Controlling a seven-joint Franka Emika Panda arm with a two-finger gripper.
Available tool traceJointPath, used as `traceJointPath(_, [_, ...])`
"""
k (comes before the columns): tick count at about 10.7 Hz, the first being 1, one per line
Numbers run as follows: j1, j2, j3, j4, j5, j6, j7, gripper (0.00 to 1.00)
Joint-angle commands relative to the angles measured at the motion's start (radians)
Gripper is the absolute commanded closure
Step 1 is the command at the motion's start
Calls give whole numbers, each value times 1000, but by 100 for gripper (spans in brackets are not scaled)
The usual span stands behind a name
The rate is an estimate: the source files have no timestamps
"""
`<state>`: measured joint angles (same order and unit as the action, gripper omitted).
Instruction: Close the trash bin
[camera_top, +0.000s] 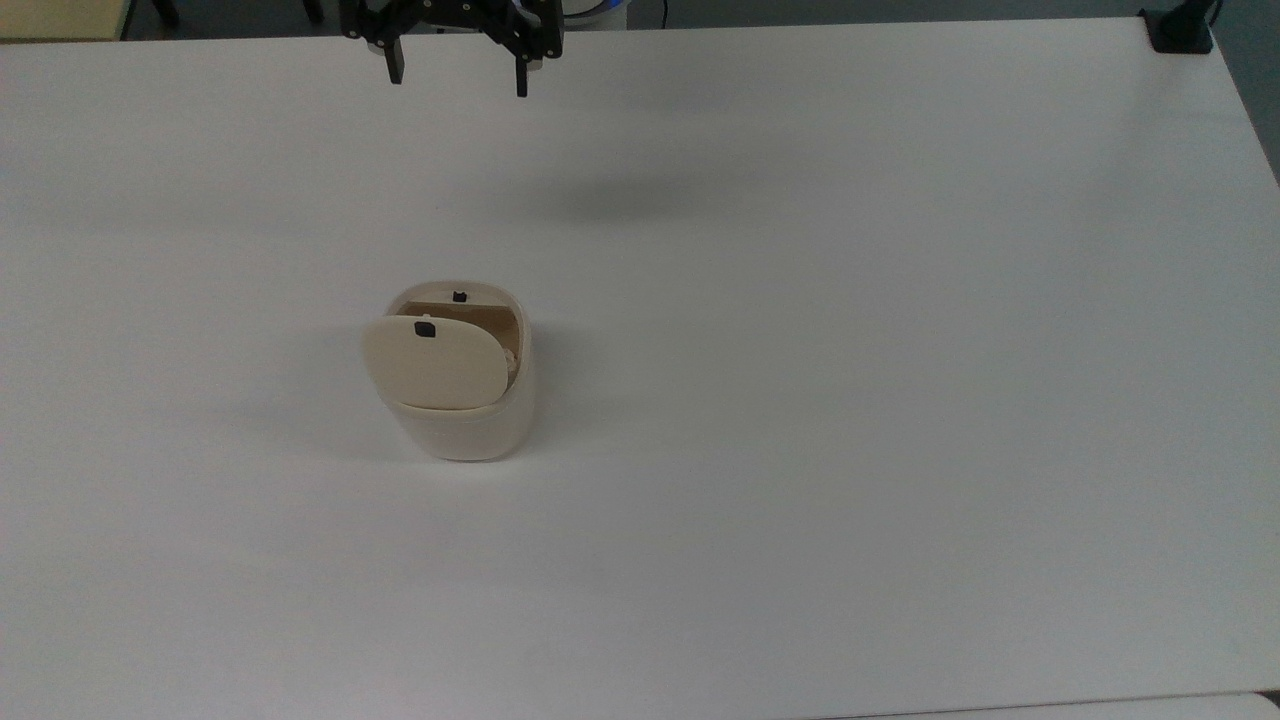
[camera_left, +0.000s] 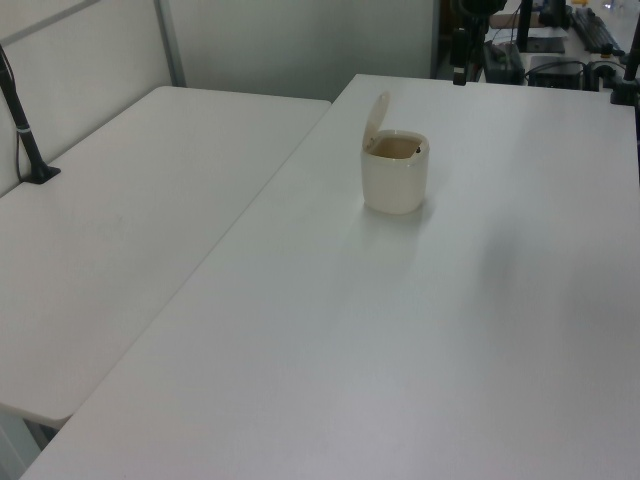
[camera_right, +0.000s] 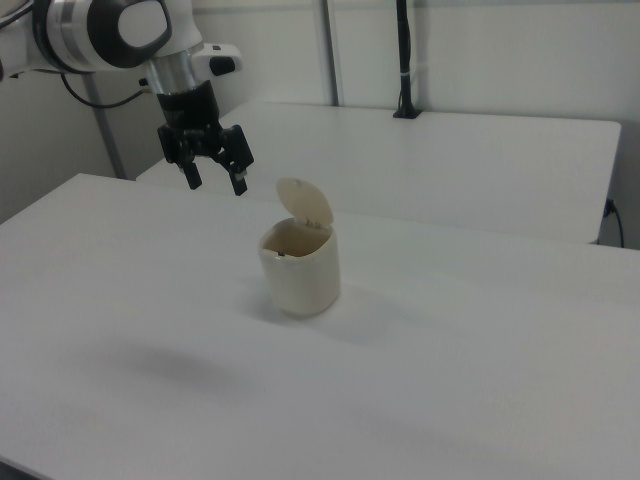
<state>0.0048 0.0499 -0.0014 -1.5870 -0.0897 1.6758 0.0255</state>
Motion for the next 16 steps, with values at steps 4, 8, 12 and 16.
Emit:
traceJointPath(4, [4,-22,-5,-24,7,-15,-9,0])
traceJointPath(8, [3,-22,-5,-24,10,-18,-57,0])
traceJointPath(12, [3,-19,-9,-22,16,-10,-65,74])
traceJointPath(16, [3,5,-9,-10,18,50,-56,89])
